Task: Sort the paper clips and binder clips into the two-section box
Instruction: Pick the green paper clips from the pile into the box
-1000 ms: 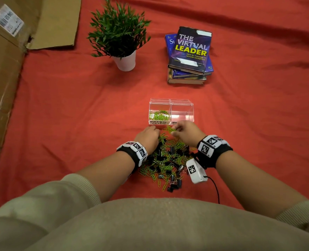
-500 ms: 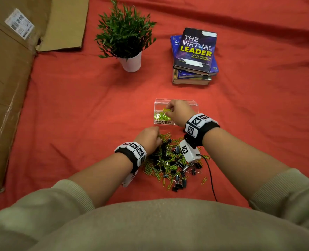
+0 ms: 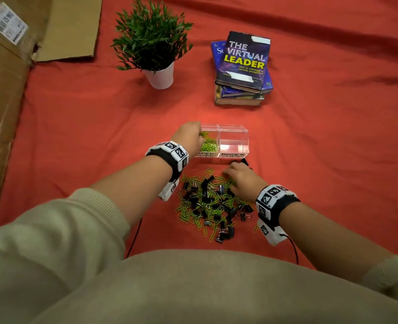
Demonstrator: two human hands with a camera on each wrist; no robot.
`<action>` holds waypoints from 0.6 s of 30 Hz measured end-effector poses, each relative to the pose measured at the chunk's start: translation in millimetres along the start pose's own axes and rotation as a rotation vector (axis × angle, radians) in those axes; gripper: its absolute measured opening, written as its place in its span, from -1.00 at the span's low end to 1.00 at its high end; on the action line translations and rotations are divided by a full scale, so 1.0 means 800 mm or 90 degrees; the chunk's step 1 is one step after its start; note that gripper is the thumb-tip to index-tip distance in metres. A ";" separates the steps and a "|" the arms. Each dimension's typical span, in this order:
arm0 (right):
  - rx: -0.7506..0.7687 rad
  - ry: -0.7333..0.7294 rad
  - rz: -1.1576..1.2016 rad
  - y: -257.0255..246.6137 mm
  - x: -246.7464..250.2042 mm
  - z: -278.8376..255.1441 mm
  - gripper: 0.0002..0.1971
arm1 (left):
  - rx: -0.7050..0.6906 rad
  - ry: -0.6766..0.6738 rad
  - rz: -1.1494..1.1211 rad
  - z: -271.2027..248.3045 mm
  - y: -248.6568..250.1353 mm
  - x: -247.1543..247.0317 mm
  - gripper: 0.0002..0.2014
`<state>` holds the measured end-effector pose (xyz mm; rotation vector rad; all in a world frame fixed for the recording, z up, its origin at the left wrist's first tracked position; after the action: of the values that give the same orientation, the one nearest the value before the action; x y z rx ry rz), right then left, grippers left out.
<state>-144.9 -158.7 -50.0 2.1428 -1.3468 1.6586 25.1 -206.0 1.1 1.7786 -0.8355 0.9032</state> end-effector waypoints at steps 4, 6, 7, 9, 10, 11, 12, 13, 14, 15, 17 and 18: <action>0.009 0.013 -0.036 -0.006 -0.007 0.002 -0.55 | -0.028 0.003 0.051 0.005 0.002 -0.016 -0.85; 0.008 0.011 -0.050 -0.006 -0.012 0.003 -0.61 | -0.042 0.018 0.054 -0.001 0.000 -0.018 -0.80; 0.006 0.008 -0.056 -0.005 -0.014 0.004 -0.64 | -0.048 0.031 0.052 -0.006 0.000 -0.017 -0.77; 0.003 -0.004 -0.067 -0.005 -0.017 0.006 -0.68 | -0.060 0.059 0.031 -0.021 -0.003 -0.014 -0.77; 0.004 -0.011 -0.069 -0.006 -0.018 0.007 -0.71 | -0.065 0.064 0.020 -0.030 -0.006 -0.014 -0.80; 0.001 -0.017 -0.064 -0.006 -0.018 0.007 -0.73 | -0.068 0.060 0.013 -0.040 -0.009 -0.017 -0.83; -0.005 -0.022 -0.055 -0.006 -0.019 0.008 -0.75 | -0.070 0.045 0.014 -0.050 -0.013 -0.024 -0.87; -0.013 -0.026 -0.043 -0.005 -0.019 0.009 -0.77 | -0.068 0.021 0.017 -0.059 -0.019 -0.033 -0.89; -0.025 -0.028 -0.028 -0.003 -0.019 0.009 -0.79 | -0.063 -0.009 0.021 -0.067 -0.025 -0.045 -0.90; -0.040 -0.030 -0.011 0.000 -0.019 0.010 -0.82 | -0.056 -0.040 0.026 -0.075 -0.031 -0.055 -0.89; -0.080 -0.037 0.036 0.005 -0.018 0.011 -0.87 | -0.040 -0.089 0.045 -0.086 -0.042 -0.075 -0.86; -0.103 -0.038 0.067 0.008 -0.017 0.010 -0.88 | -0.035 -0.105 0.052 -0.089 -0.046 -0.083 -0.81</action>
<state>-143.7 -159.1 -66.6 2.0785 -1.5783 1.4734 8.0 -117.2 -51.4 1.7994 -1.0356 0.7870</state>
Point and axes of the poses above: each hand's wrist, its own z-axis towards the middle knuckle, its own x-axis out of the back of the hand, y = z × x, the point moved 8 cm from there along z, towards the middle knuckle, and after that the axes turned 5 degrees about x, right-handed, at the moved point
